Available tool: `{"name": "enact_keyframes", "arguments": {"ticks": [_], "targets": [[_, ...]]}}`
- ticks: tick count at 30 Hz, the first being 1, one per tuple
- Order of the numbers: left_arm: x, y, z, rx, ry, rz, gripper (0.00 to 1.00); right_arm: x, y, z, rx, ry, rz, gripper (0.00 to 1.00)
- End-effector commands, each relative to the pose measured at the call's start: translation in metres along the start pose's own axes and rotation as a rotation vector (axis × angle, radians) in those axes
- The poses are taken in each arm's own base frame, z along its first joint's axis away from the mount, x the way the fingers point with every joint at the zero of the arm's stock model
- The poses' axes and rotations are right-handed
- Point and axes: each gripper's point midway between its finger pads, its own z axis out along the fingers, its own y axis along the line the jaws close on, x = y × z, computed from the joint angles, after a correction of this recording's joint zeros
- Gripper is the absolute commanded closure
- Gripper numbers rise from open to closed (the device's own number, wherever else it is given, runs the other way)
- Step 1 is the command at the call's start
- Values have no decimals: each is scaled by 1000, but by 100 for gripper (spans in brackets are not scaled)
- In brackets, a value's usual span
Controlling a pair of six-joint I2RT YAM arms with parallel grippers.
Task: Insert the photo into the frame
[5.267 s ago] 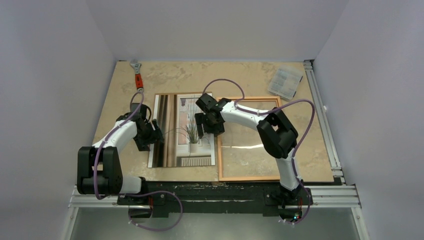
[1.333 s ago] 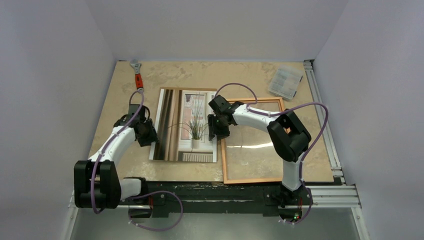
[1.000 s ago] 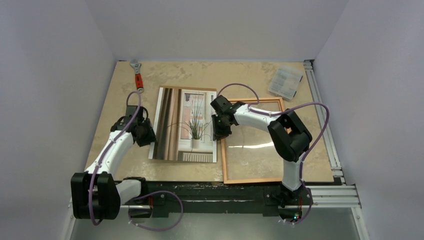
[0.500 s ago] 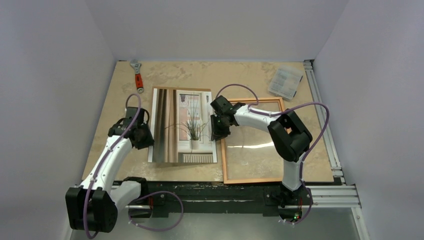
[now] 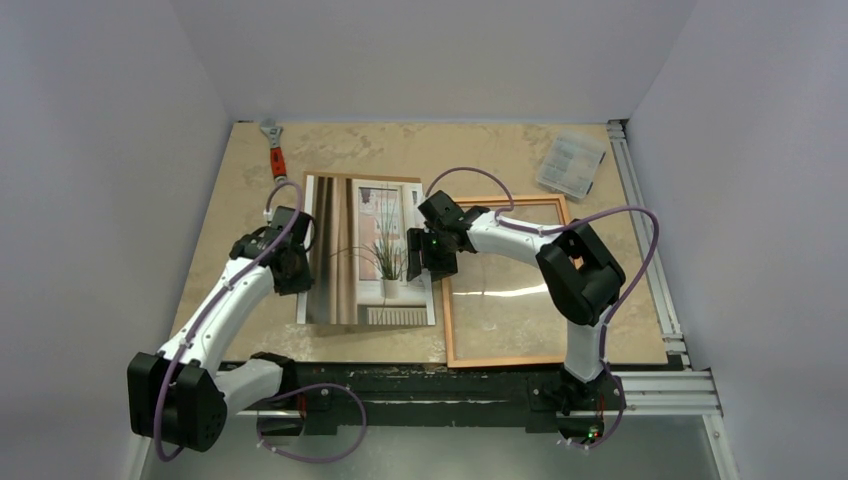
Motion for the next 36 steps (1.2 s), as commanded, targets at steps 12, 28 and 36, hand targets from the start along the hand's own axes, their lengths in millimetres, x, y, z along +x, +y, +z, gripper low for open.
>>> {"name": "enact_keyframes", "arguments": {"ticks": [12,28,36], "targets": [[12,-34,43,60,91,-75,46,-4,26,-4,-55,-43,-74,77],[17,-24,61,14,141,-103,7,-2,20,-8,-20,-38,-74,89],[16,-17,61,19,151,-136,7,6,5,-3,23,-23,-66,62]]}}
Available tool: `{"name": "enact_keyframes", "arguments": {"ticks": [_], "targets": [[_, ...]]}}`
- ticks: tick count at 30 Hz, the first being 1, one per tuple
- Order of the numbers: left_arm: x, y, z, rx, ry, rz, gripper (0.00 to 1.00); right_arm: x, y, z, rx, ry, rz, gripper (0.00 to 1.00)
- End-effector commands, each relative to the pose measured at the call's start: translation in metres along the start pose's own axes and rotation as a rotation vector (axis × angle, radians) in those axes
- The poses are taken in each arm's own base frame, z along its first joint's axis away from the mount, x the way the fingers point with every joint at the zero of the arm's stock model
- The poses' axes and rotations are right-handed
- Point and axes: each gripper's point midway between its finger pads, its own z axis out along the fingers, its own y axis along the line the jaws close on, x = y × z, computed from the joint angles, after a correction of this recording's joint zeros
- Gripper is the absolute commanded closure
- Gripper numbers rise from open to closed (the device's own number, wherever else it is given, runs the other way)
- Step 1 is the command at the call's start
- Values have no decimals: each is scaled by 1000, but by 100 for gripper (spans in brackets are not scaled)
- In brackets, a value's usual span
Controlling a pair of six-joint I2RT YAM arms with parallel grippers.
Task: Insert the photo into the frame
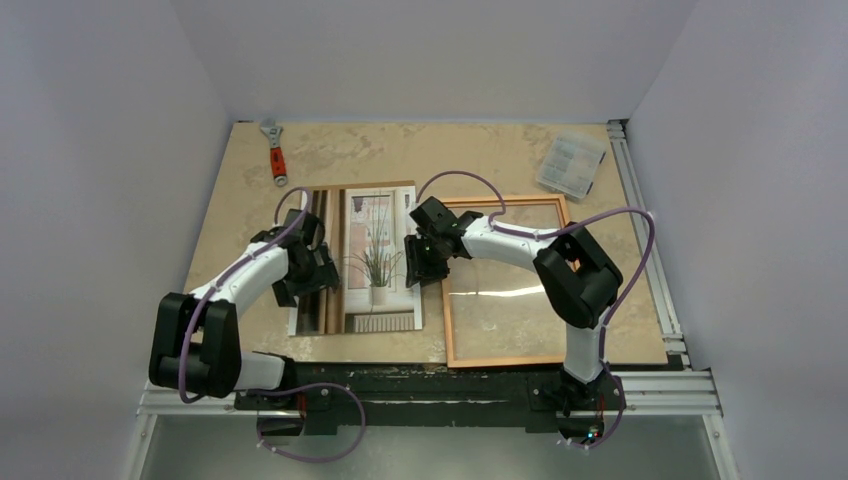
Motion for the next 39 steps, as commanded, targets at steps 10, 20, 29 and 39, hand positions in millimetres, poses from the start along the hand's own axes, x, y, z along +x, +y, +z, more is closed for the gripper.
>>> {"name": "enact_keyframes", "arguments": {"ticks": [10,20,29,39], "targets": [[-6,12,-3,-14,-1,-42,7,5,-14,6,51,8,15,61],[-20,22,-7,-60,-43,-86,1,5,-24,11,107,14,20,55],[-15,-16,6,134,44,-31,6,2,5,14,-40,20,39,52],[-12,-51,-6,351,51,-18,16,0,41,8,-247,42,86,52]]}}
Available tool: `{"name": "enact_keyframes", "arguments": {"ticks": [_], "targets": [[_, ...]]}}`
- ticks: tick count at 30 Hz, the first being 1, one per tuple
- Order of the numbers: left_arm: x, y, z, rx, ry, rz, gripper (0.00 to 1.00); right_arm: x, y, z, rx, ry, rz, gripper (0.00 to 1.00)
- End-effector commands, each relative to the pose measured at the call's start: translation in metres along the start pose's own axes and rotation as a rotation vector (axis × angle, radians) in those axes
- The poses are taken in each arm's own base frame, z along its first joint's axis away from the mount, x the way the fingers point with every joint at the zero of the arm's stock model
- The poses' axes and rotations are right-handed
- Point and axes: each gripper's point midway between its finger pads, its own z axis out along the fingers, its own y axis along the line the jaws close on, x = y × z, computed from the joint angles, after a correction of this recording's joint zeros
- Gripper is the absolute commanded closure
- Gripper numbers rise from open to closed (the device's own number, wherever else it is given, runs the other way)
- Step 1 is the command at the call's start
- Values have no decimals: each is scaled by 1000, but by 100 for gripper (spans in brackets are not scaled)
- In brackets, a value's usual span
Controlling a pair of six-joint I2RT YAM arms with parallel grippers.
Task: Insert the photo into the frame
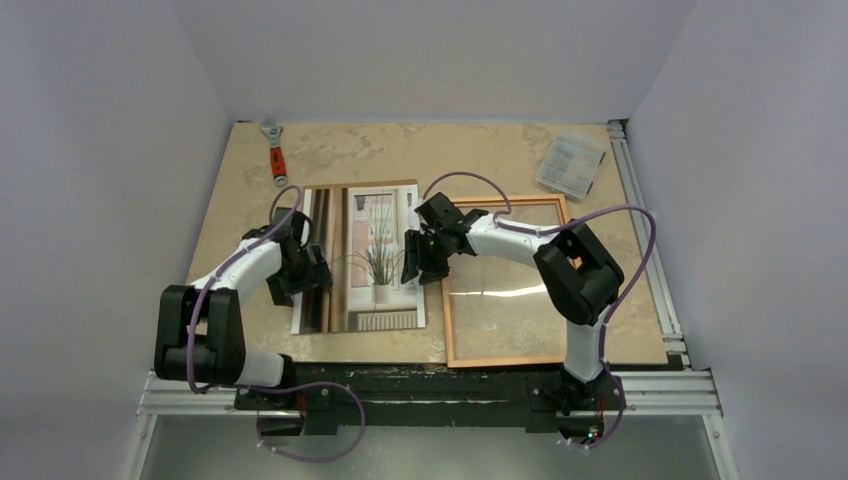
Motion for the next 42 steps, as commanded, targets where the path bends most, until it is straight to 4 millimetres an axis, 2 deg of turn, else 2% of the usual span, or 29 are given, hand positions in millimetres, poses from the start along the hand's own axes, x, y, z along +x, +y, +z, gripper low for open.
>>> {"name": "enact_keyframes", "arguments": {"ticks": [1,5,13,19,21,26,32,34,42], "targets": [[-8,-58,-16,311,-26,7,17,5,28,9,-142,20,7,52],[-7,-63,-31,353,-53,7,23,3,21,9,-122,12,12,52],[-7,-58,-61,370,-124,13,23,7,9,14,-89,21,18,52],[-3,-62,-65,402,-118,16,25,6,-2,13,-27,14,0,52],[0,-63,-62,410,-108,10,31,2,-7,9,12,-2,-26,52],[8,-67,-52,430,-76,-15,64,-14,-25,-8,151,-74,-95,49],[19,-59,-45,378,-54,-23,94,-17,-41,-9,241,-74,-129,47],[23,-52,-43,342,-51,-23,100,-18,-42,-10,255,-75,-140,47],[31,-26,-44,220,-104,-44,100,-23,-33,-18,247,-103,-209,39]]}}
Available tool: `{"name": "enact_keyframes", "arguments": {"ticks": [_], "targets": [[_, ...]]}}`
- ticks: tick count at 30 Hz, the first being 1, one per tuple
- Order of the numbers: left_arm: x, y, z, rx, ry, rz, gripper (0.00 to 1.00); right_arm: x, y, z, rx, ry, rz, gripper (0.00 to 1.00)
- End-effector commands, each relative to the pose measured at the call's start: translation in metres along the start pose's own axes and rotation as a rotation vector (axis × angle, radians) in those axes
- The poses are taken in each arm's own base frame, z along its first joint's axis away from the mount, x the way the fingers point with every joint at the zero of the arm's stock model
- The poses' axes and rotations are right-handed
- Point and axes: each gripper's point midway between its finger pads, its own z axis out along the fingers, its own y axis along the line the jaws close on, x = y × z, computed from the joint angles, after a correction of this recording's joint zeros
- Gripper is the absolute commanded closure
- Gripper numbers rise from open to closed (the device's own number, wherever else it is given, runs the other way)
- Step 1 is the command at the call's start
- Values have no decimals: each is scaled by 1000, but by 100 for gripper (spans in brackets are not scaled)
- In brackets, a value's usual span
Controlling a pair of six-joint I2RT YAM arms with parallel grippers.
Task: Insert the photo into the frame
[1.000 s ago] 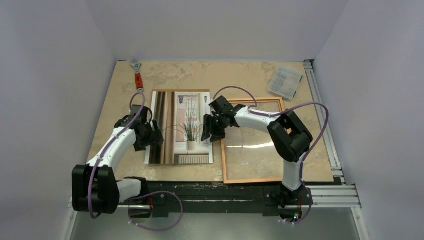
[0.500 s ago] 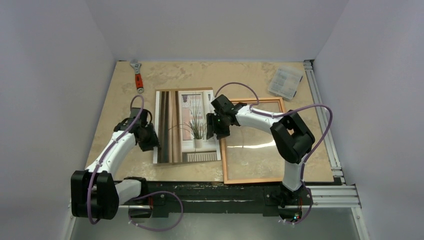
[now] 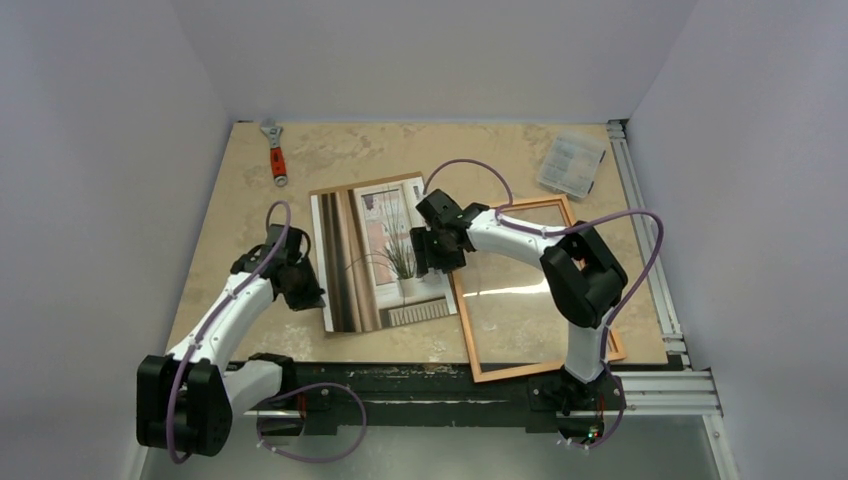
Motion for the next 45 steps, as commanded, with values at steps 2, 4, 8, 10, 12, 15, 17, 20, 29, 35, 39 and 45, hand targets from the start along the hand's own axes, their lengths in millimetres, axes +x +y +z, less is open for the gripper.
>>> {"name": "enact_keyframes", "arguments": {"ticks": [2,4,8,10,12,15,17,20,29,35,39,45], "targets": [[-1,-6,-14,-1,-53,-21,100,-3,18,0,-35,-19,-69,38],[-4,3,-19,-65,-77,-15,100,-2,20,-1,-39,-22,-80,36],[-8,5,-25,-112,-104,9,100,-3,25,-8,-40,-39,-97,32],[-9,1,-28,-90,-112,16,100,-4,25,-13,-41,-49,-96,29],[-10,-5,-33,-55,-120,19,100,-3,30,-18,-71,-46,-85,28],[-13,-24,-44,52,-143,25,100,-2,31,-26,-87,-51,-69,25],[-13,-37,-54,127,-151,17,100,-2,32,-32,-104,-53,-58,24],[-16,-49,-66,197,-179,9,100,-4,32,-44,-141,-58,-33,24],[-14,-26,-43,45,-119,12,52,2,12,-61,-90,-41,-23,24],[-10,-11,-17,-28,-53,0,37,35,-5,-58,-51,32,-33,27],[-7,-5,-3,-37,-14,-26,37,59,-5,-54,-80,85,-15,31],[-5,1,10,-61,19,-29,37,84,-11,-46,-67,143,2,37]]}}
